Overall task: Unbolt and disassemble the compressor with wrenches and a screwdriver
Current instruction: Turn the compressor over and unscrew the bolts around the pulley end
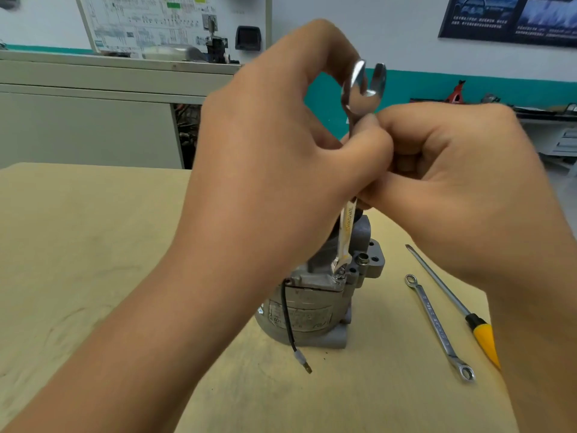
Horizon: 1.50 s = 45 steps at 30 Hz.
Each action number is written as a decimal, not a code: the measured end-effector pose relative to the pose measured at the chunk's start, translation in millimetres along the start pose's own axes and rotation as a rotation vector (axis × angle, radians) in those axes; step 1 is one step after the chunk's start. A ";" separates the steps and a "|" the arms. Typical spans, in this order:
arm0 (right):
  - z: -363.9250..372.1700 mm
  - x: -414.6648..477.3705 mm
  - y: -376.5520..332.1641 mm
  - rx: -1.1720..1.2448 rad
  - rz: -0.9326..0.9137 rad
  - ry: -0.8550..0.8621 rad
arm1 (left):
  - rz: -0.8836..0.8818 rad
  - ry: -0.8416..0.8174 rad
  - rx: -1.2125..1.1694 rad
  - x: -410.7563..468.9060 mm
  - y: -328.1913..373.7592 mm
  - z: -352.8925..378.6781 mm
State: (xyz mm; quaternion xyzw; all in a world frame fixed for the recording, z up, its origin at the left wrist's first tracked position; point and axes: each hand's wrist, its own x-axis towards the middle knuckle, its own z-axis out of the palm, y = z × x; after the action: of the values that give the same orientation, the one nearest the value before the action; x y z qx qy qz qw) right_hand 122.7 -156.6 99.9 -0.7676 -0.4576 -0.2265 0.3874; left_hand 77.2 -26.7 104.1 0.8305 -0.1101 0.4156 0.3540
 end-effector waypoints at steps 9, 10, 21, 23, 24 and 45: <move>1.9 -1.8 1.3 -0.020 0.021 -0.093 | 0.023 0.023 -0.215 -0.2 -8.7 6.8; 1.6 -1.9 1.4 -0.021 0.020 -0.100 | 0.041 0.008 -0.226 0.8 -10.2 5.8; 0.1 0.3 3.4 -0.024 0.020 -0.181 | 0.134 -0.157 -0.338 6.6 -15.4 3.2; 0.0 1.0 4.2 -0.015 0.032 -0.194 | 0.134 -0.159 -0.327 7.8 -17.5 3.9; 0.2 1.3 4.4 -0.005 0.039 -0.201 | 0.128 -0.163 -0.337 8.2 -19.0 4.1; -10.2 5.3 29.6 0.443 0.083 -0.293 | 0.098 -0.175 -0.602 16.9 -14.5 17.2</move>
State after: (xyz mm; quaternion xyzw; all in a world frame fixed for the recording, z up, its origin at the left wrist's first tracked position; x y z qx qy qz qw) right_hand 151.4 -170.3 98.2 -0.7069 -0.5153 0.0087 0.4845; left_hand 105.3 -26.0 102.9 0.7149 -0.2983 0.3079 0.5525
